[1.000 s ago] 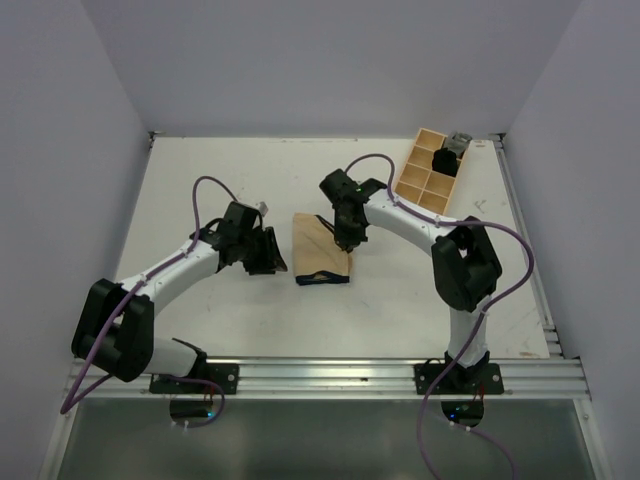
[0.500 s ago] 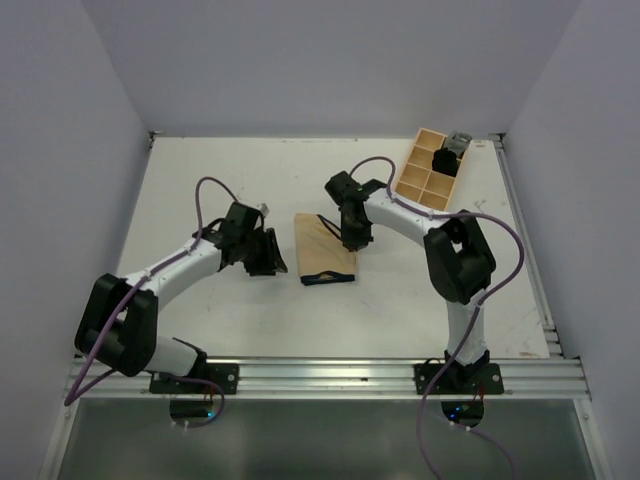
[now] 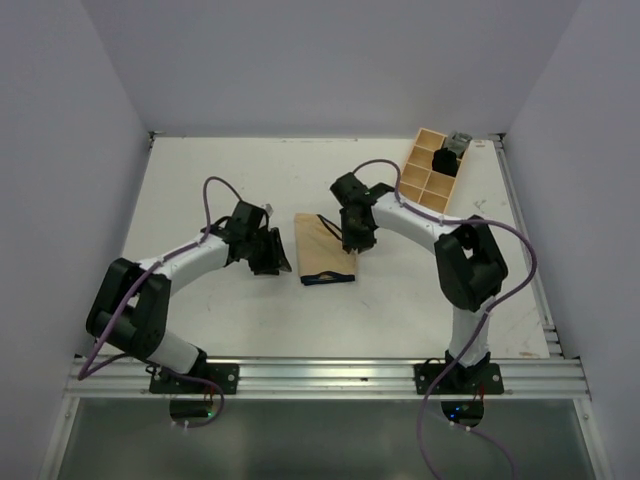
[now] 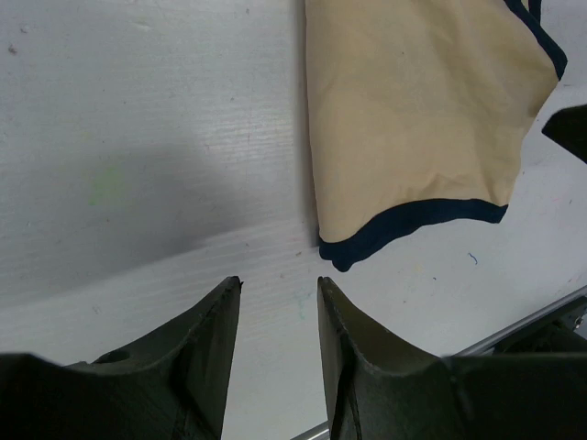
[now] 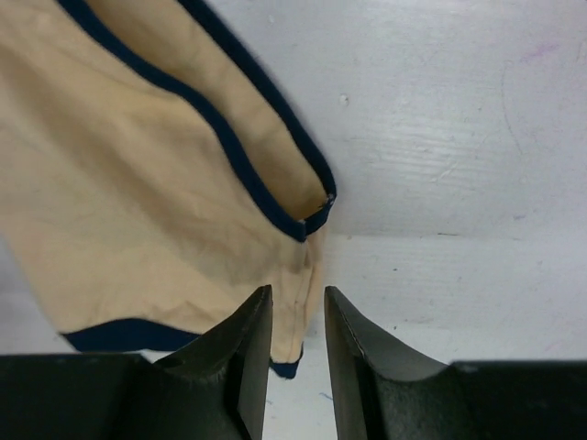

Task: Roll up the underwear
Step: Fold the underwear

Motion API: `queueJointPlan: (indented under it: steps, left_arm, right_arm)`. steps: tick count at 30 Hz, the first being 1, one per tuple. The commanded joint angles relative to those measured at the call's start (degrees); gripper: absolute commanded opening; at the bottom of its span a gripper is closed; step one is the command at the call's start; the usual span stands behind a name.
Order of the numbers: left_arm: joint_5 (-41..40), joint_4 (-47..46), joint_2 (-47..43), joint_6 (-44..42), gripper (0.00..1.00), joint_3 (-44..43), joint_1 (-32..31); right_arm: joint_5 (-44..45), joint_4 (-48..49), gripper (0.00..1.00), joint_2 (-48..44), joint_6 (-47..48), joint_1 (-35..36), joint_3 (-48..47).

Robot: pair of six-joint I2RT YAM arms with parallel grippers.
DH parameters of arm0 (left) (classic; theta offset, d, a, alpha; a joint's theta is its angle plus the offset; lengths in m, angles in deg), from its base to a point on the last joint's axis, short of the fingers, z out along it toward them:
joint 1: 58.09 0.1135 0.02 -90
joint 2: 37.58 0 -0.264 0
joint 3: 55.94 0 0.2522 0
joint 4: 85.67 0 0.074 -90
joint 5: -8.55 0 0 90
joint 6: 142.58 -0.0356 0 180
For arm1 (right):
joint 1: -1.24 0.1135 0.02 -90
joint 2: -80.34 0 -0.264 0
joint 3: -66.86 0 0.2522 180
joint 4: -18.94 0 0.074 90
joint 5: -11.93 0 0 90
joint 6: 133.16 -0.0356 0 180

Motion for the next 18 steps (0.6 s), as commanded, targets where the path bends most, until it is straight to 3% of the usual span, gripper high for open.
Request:
queueJointPlan:
  steps: [1,10,13,18]
  left_arm:
    - [1.72,-4.81,2.07,1.05,0.43,-2.59,0.13]
    - [3.39,-7.19,4.61,3.25,0.43,-2.33,0.04]
    - [2.86,-7.45,5.05,3.78,0.43,-2.24,0.04]
    - [2.34,-7.1,6.72,3.69,0.43,-2.94,0.04]
  right_arm:
    - [-6.24,4.49,0.32,-6.29,1.42,-0.06,1.49]
    - [-25.12,17.93,0.29,-5.86,-3.06,0.55,7.03]
    - [-28.65,23.29,0.29,-6.21,-4.73,0.55,11.25]
    - [-29.45,22.87,0.29,-5.68,-3.07,0.38,14.67]
